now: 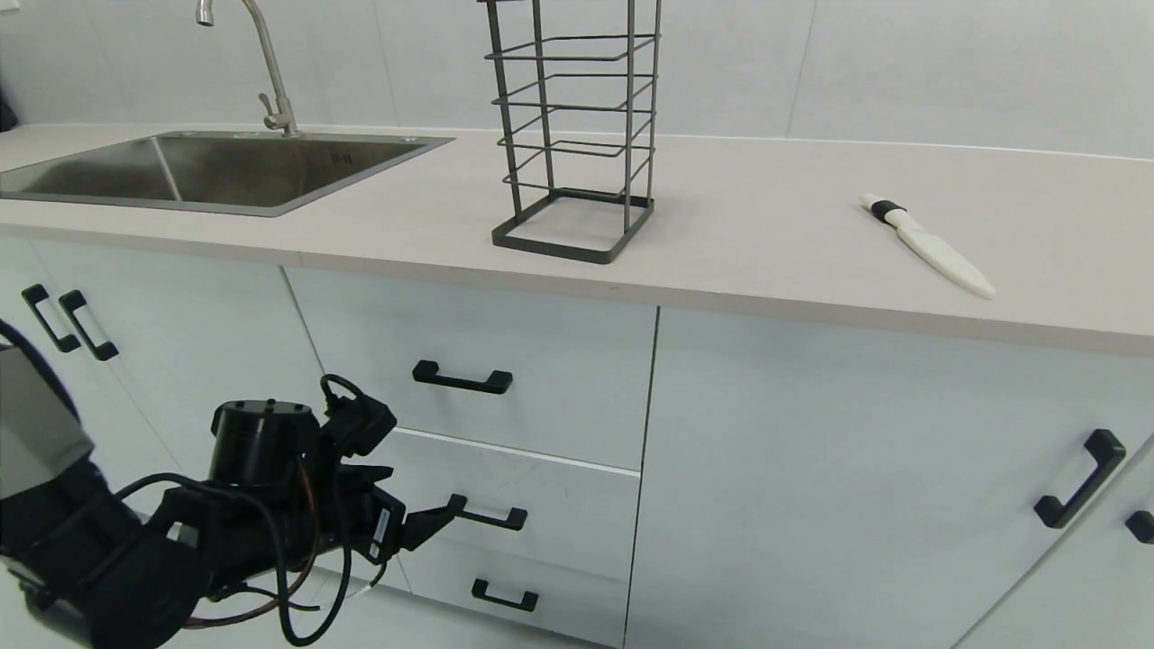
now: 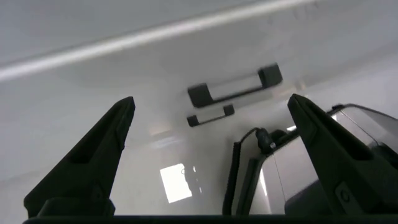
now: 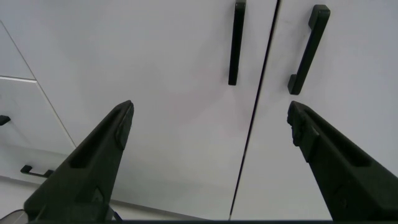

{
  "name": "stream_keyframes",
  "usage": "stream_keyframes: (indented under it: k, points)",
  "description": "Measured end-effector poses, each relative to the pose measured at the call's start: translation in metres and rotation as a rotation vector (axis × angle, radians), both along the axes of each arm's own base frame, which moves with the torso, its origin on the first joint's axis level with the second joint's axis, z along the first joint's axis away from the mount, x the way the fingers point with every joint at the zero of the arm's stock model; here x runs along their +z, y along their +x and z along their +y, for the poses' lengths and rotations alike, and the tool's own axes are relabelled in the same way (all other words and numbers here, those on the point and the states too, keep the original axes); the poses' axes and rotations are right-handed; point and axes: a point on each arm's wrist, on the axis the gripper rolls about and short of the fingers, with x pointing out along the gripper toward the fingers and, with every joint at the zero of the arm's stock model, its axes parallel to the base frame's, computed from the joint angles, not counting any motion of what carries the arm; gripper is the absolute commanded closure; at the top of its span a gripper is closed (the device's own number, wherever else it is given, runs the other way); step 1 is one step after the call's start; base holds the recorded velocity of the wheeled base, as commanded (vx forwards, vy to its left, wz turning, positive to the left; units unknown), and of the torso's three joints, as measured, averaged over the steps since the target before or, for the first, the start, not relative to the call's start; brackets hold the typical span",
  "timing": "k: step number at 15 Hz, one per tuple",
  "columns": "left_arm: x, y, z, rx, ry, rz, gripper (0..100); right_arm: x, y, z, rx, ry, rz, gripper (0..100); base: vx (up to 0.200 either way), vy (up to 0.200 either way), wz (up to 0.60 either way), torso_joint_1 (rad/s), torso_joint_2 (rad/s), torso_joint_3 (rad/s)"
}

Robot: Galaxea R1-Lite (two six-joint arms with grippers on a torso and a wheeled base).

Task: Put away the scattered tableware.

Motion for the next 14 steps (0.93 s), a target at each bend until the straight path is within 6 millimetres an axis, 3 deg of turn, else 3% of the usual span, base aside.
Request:
stream_keyframes:
  k: [6, 11, 14]
  points:
    - [0.05, -0.065, 0.022, 0.039, -0.039, -0.19, 0, 0.0, 0.0, 0.0, 0.0, 0.0, 0.0, 0, 0.0, 0.0, 0.0, 0.0, 0.0, 0.0]
    - [0.088, -0.143, 0.044, 0.08, -0.101, -0.485, 0, 0.0, 0.0, 0.0, 0.0, 0.0, 0.0, 0, 0.0, 0.0, 0.0, 0.0, 0.0, 0.0]
    - [0.094, -0.193, 0.057, 0.133, -0.121, -0.636, 0, 0.0, 0.0, 0.0, 0.0, 0.0, 0.0, 0, 0.0, 0.0, 0.0, 0.0, 0.0, 0.0]
